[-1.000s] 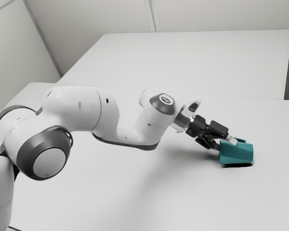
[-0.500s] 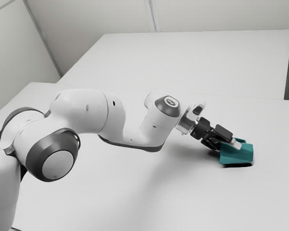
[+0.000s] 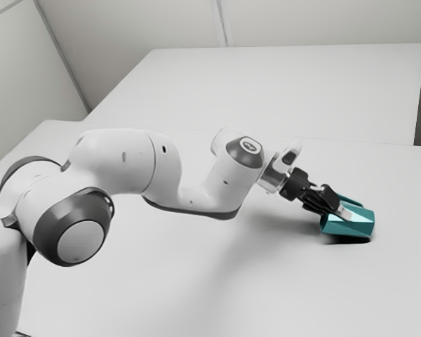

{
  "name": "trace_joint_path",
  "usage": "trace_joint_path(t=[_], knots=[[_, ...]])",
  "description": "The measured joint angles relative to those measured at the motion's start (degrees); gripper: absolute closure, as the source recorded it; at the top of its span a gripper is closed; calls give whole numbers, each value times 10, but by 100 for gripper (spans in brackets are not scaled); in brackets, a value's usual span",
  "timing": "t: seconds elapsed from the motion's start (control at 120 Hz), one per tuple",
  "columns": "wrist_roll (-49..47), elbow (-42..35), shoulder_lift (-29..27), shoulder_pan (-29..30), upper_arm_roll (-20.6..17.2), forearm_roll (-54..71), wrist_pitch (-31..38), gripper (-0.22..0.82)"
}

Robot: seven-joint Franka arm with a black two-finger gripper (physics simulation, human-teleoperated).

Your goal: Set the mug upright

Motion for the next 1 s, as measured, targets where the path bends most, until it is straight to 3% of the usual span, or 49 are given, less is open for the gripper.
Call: trace_joint_path(t=[0.292, 0.733, 1.0], knots=[[-3, -5, -46, -6, 7, 37, 5, 77], [-137, -44, -171, 45, 6, 402, -18, 77], [-217, -113, -247, 119, -24, 554, -41, 77]])
